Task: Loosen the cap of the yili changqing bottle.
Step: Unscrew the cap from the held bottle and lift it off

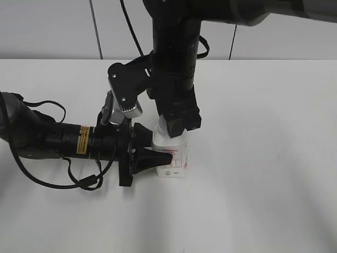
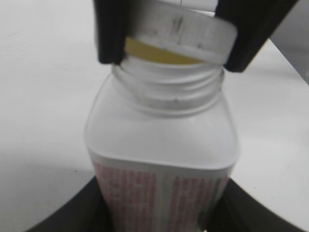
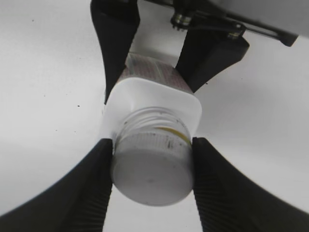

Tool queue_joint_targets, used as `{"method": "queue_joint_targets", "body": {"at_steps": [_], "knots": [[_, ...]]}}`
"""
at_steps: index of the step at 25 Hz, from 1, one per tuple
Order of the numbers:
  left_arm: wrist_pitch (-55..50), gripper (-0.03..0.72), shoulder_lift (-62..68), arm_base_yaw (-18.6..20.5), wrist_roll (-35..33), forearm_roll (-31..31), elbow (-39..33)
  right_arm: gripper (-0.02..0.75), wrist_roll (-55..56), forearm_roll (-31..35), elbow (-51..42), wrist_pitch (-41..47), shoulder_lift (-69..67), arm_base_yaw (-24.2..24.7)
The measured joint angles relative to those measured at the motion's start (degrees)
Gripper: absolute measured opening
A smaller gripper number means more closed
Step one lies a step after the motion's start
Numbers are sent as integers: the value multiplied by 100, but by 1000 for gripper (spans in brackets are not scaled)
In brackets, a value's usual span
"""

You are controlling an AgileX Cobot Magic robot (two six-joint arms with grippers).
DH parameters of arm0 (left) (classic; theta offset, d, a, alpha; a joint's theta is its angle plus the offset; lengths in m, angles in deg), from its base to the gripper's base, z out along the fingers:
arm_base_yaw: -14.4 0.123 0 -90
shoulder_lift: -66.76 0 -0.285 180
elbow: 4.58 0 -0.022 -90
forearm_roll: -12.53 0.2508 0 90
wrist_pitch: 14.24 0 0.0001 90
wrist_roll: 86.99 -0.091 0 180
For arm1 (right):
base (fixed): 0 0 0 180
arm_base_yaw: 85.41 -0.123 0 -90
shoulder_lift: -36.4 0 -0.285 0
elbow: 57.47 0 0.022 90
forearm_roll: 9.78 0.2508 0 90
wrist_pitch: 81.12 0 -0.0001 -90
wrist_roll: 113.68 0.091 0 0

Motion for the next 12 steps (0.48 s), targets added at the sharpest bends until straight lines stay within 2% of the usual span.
{"method": "queue_joint_targets", "body": {"at_steps": [12], "knots": [[0,323,0,0,-4,25,0,392,256,-220,12,-4,452,26]]}}
